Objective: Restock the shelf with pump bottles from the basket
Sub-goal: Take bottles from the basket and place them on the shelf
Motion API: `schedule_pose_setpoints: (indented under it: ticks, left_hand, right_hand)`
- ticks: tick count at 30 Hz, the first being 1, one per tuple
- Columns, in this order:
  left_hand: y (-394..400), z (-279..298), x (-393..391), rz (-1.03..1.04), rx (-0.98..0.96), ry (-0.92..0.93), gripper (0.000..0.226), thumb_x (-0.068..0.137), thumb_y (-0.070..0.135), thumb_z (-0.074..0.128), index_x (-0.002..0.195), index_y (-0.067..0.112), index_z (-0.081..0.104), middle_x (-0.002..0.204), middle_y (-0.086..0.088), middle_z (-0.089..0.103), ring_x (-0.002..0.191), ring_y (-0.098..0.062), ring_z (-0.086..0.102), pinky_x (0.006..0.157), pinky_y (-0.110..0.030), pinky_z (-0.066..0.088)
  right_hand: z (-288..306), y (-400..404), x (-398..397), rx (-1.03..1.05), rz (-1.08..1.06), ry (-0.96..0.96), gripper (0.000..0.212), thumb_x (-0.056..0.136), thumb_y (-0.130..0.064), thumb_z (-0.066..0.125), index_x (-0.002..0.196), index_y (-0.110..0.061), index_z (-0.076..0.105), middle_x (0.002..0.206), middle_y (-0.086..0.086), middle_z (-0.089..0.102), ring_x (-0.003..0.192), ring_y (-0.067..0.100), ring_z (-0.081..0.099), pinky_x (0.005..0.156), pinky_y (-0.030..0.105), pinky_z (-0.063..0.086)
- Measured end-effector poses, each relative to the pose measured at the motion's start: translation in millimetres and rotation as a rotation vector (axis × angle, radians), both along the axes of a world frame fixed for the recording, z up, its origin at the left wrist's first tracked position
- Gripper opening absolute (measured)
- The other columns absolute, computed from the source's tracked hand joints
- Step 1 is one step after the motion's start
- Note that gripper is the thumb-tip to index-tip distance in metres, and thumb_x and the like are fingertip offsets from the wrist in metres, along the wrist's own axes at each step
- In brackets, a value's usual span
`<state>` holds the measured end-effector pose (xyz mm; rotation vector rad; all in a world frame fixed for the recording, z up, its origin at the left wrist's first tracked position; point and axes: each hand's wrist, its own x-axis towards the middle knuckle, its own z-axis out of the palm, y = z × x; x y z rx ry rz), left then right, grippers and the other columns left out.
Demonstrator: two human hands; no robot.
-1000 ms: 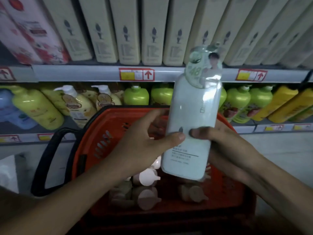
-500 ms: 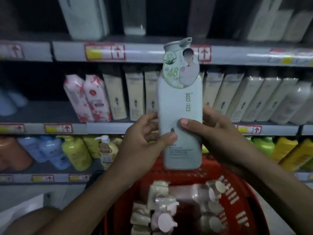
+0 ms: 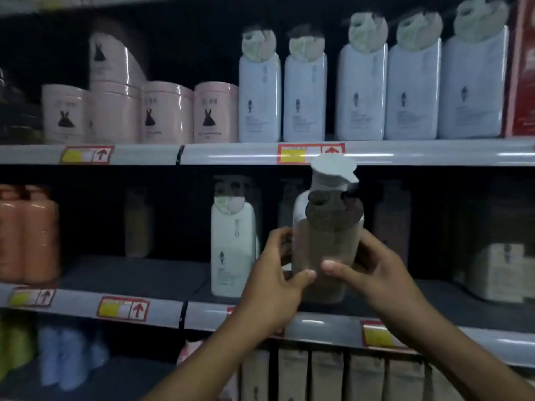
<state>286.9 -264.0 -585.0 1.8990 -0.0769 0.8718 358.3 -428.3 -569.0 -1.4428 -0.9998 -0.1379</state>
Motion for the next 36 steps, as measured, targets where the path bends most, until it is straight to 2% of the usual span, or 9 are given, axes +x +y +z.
schedule_pose_setpoints:
  ticks: [5, 11, 16, 18, 21, 28, 30, 33, 36]
  left_hand:
    - [32, 0, 49, 0.039, 0.018, 0.064, 0.06, 0.09, 0.011, 0.069, 0.124, 0.05, 0.039, 0.126, 0.025, 0.058, 0.115, 0.008, 0.056, 0.099, -0.023, 0.051]
    - [45, -13, 83, 0.14, 0.011, 0.157, 0.052, 0.09, 0.021, 0.069, 0.129, 0.045, 0.044, 0.119, 0.021, 0.062, 0.114, -0.004, 0.062, 0.1, -0.033, 0.053]
    - [44, -22, 87, 0.252, 0.155, 0.213, 0.06, 0.078, 0.027, 0.077, 0.131, 0.04, 0.052, 0.118, 0.016, 0.07, 0.108, -0.003, 0.065, 0.093, -0.025, 0.054]
    - [41, -21, 91, 0.347, 0.192, 0.251, 0.048, 0.081, 0.03, 0.076, 0.126, 0.032, 0.058, 0.117, 0.01, 0.069, 0.105, -0.006, 0.065, 0.085, -0.018, 0.05]
    - [43, -17, 103, 0.456, 0.209, 0.305, 0.041, 0.083, 0.032, 0.074, 0.121, 0.025, 0.06, 0.118, 0.002, 0.067, 0.108, -0.016, 0.064, 0.086, -0.023, 0.05]
    - [47, -5, 115, 0.494, 0.147, 0.38, 0.038, 0.086, 0.028, 0.074, 0.117, 0.011, 0.059, 0.122, -0.006, 0.067, 0.11, -0.021, 0.065, 0.084, -0.025, 0.051]
    - [41, -3, 111, 0.483, 0.117, 0.379, 0.04, 0.085, 0.026, 0.075, 0.117, 0.011, 0.056, 0.122, -0.007, 0.067, 0.107, -0.021, 0.065, 0.086, -0.028, 0.053]
    - [26, 1, 97, 0.436, 0.065, 0.262, 0.051, 0.084, 0.019, 0.075, 0.128, 0.016, 0.05, 0.127, -0.004, 0.064, 0.106, -0.017, 0.063, 0.088, -0.028, 0.054]
    - [2, 0, 72, 0.382, 0.033, 0.095, 0.066, 0.087, 0.021, 0.075, 0.144, 0.022, 0.041, 0.14, -0.001, 0.055, 0.126, -0.018, 0.055, 0.1, -0.027, 0.046]
  right_hand:
    - [-3, 43, 63, -0.074, 0.01, -0.019, 0.05, 0.081, -0.009, 0.078, 0.124, -0.028, 0.06, 0.114, -0.018, 0.073, 0.109, 0.001, 0.067, 0.084, 0.015, 0.054]
    - [-21, 70, 109, -0.153, -0.099, 0.072, 0.039, 0.081, -0.017, 0.081, 0.115, -0.026, 0.064, 0.111, -0.007, 0.075, 0.1, 0.004, 0.071, 0.077, 0.02, 0.058]
    - [-33, 68, 107, -0.292, -0.252, 0.058, 0.044, 0.071, -0.026, 0.088, 0.106, -0.037, 0.062, 0.094, -0.015, 0.074, 0.082, -0.002, 0.071, 0.071, 0.014, 0.056]
    - [-34, 73, 106, -0.32, -0.322, 0.046, 0.043, 0.069, -0.028, 0.088, 0.099, -0.031, 0.058, 0.087, -0.017, 0.068, 0.078, -0.004, 0.067, 0.065, 0.011, 0.052]
    - [-34, 87, 112, -0.335, -0.378, 0.09, 0.042, 0.07, -0.027, 0.089, 0.097, -0.018, 0.058, 0.083, -0.015, 0.063, 0.076, -0.005, 0.061, 0.062, 0.013, 0.05]
    - [-24, 105, 117, -0.356, -0.404, 0.192, 0.042, 0.073, -0.026, 0.087, 0.097, -0.012, 0.056, 0.098, 0.005, 0.069, 0.081, 0.013, 0.063, 0.071, 0.024, 0.054]
    - [-18, 98, 110, -0.38, -0.38, 0.225, 0.046, 0.079, -0.03, 0.082, 0.111, -0.01, 0.056, 0.111, 0.009, 0.068, 0.089, 0.017, 0.062, 0.07, 0.02, 0.05]
    - [-14, 76, 90, -0.316, -0.447, 0.189, 0.069, 0.086, -0.04, 0.073, 0.14, -0.008, 0.046, 0.134, 0.012, 0.058, 0.118, 0.024, 0.058, 0.083, 0.022, 0.044]
    - [-20, 41, 50, -0.144, -0.443, 0.015, 0.045, 0.088, -0.041, 0.069, 0.126, -0.019, 0.057, 0.123, 0.001, 0.063, 0.109, 0.013, 0.061, 0.084, 0.023, 0.048]
